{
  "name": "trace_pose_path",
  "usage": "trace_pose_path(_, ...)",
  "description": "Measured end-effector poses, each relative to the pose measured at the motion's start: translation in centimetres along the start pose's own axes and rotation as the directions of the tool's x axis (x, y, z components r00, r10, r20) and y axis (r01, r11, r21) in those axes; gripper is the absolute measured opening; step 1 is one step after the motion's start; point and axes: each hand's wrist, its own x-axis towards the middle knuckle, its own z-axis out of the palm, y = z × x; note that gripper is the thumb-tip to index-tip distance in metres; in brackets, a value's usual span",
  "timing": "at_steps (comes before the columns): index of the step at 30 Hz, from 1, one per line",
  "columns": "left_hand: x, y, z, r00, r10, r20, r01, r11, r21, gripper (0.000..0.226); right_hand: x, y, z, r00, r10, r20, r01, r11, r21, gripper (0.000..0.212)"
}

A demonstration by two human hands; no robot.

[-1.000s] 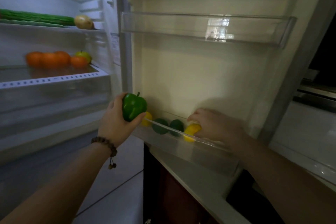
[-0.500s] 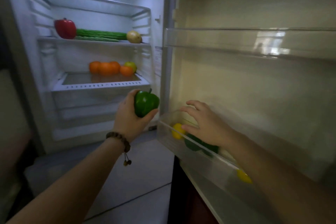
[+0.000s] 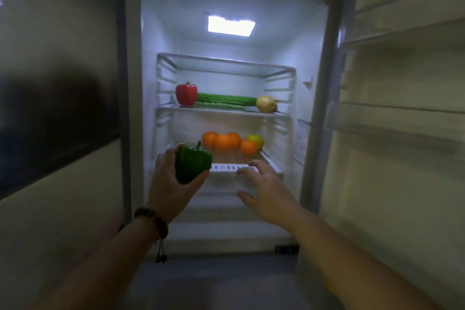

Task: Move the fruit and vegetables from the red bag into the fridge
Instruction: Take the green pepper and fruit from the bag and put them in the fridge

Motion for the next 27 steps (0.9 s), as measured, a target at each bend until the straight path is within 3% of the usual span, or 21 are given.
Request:
trace_pose_path(6,8.2,-3.3,-1.3,0.999,0.041,0.005,-0.038,0.974,-0.221,0.066,9.0,1.9,2.3,0.991,0.035,-0.126,-0.04,0.998,-0.04,0.045)
trace_pose_path(12,17.4,-3.9,0.1,0.993,0.089,-0.079,-0.103,0.976,-0.193,0.064,17.1,4.5,0.8,0.94,0.122,-0.319,-0.178,0.972,-0.153,0.056)
trace_pose_path(16,23.5,-3.7,1.4,0.987,0.097,-0.13,-0.11,0.989,-0.101,0.064,21.7,6.1,0.5,0.936,0.11,-0.335,-0.2,0.948,-0.248,0.062)
trace_pose_path(21,27.5,-4.3,3.2,0.992,-0.008,-0.127,0.017,0.998,0.068,0.068,25.4,6.8,2.6,0.975,0.087,-0.204,-0.164,0.902,-0.399,0.051)
trace_pose_path(27,28.9,-5.1,5.3,0.976,-0.164,-0.141,0.185,0.971,0.153,0.066,25.1,7.5,4.0,0.946,-0.039,-0.321,-0.12,0.879,-0.461,0.072)
